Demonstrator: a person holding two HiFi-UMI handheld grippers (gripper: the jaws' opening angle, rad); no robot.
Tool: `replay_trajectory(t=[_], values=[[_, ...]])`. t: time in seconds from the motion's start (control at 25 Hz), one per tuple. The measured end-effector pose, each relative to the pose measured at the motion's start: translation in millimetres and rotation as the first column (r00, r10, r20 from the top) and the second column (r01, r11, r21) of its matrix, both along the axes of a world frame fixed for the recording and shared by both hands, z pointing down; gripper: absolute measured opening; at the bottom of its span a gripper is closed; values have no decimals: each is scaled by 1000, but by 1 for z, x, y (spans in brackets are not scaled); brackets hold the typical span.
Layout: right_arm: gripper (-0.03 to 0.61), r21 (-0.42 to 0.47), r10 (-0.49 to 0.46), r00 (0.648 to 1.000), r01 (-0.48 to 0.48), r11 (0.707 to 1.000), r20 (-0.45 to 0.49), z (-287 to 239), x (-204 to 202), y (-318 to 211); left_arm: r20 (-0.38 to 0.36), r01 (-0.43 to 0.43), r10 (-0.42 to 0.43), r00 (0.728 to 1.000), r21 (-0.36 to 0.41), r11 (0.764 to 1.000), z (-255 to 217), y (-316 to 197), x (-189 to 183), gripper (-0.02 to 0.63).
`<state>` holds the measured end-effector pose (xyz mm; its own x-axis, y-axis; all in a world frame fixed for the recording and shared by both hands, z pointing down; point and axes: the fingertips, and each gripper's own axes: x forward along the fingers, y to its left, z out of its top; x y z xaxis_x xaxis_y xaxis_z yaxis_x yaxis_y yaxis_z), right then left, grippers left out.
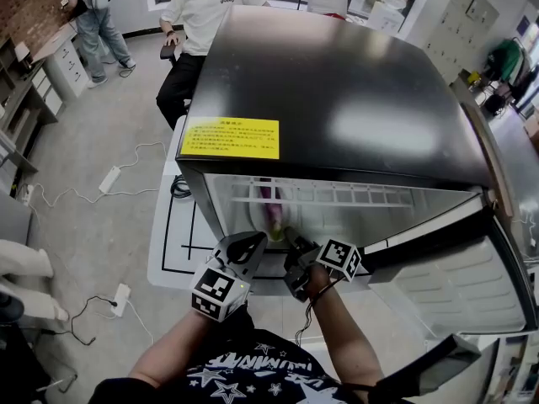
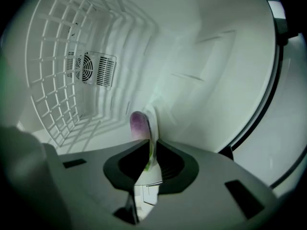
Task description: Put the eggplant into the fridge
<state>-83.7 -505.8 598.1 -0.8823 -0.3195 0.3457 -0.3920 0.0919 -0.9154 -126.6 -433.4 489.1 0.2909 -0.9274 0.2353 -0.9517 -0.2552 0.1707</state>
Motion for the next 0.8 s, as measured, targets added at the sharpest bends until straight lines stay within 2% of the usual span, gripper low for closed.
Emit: replay_trajectory(t=[0.16, 0.24, 0.52, 0.8], values=[[37, 6, -10, 1000, 10, 1000, -13, -1, -1, 2, -3, 4, -4, 1000, -2, 1000, 0, 1, 0, 9], [81, 12, -19, 1000, 20, 1000, -21, -2, -3, 3, -3, 6, -6, 1000, -3, 1000, 0, 1, -1, 9], [81, 31, -10, 997, 12, 999, -71, -1, 1, 3, -13, 24, -25, 1000, -8, 1000, 0, 4, -5, 9], [81, 28, 12, 997, -10, 1000, -73, -2, 13, 12, -7, 23, -23, 1000, 0, 1000, -4, 12, -1, 9]])
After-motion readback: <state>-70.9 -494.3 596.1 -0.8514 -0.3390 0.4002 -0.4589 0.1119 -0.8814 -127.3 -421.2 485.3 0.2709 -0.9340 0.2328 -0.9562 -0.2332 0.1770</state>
